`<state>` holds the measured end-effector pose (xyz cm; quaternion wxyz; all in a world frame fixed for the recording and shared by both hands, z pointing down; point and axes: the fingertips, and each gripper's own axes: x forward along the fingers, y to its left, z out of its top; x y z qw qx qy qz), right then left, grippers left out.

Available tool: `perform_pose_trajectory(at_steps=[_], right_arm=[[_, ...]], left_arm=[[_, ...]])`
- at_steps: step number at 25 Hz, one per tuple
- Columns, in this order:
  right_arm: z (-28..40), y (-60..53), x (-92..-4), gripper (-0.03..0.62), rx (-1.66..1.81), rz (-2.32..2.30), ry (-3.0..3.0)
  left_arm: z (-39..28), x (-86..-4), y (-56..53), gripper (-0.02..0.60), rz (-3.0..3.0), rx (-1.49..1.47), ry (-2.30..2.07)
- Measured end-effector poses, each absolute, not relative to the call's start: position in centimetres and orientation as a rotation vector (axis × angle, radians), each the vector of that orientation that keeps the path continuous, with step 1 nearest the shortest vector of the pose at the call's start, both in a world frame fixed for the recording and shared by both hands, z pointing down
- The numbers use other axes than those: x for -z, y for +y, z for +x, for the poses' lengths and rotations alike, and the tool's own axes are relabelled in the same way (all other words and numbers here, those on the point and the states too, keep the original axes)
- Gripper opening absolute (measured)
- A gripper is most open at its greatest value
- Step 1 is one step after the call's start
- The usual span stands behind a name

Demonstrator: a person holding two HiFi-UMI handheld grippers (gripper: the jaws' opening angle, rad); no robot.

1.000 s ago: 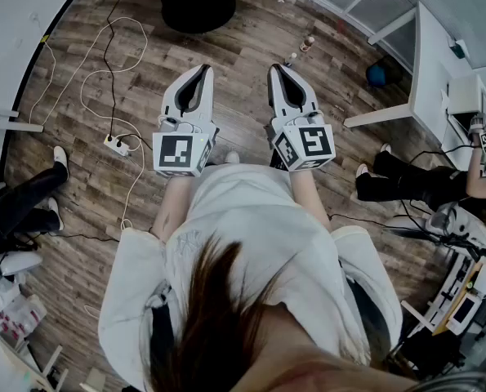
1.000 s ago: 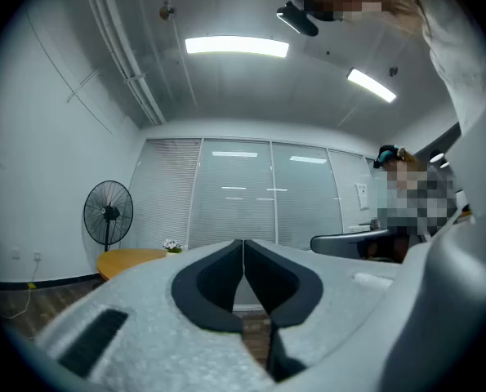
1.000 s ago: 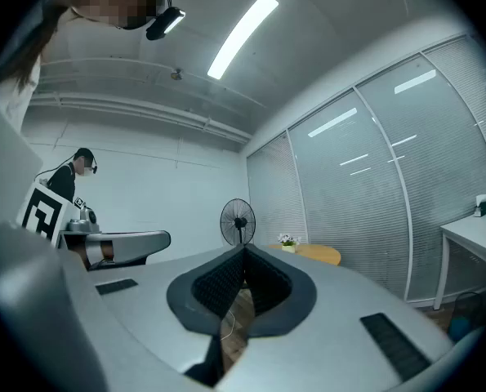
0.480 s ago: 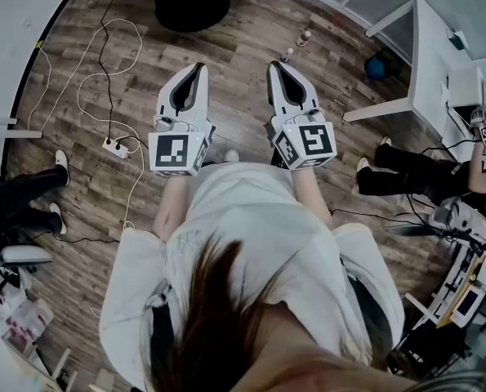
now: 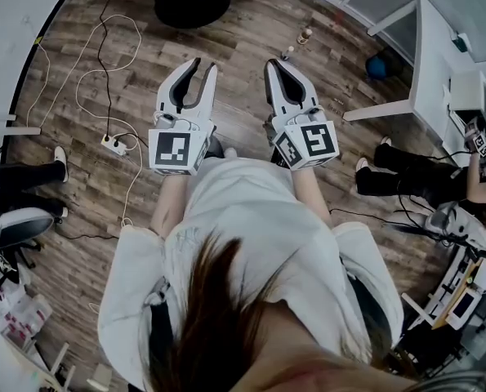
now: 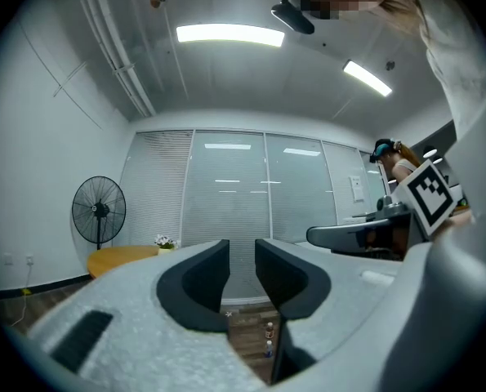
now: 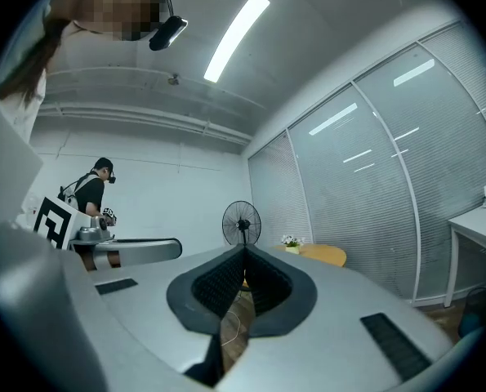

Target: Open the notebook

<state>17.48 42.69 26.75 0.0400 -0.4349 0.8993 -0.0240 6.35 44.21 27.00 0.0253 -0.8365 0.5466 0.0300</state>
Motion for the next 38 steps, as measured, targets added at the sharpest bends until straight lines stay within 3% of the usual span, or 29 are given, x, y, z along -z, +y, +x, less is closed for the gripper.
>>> perform_pose_trajectory(at_steps=[21,38], right_arm=[[7.5,27.8,-26.0,0.002,0.156,-1.364,2.799],[7.4,20.5,-27.5,0.002,0.263,-1.472,2.698]], left_arm=[[-2.4,-27.0,27.6,0.094,-2.705,-0.108,1.585],[-5.4,-28.8,20.5,0.094,-2.783,-0.089,1.583]])
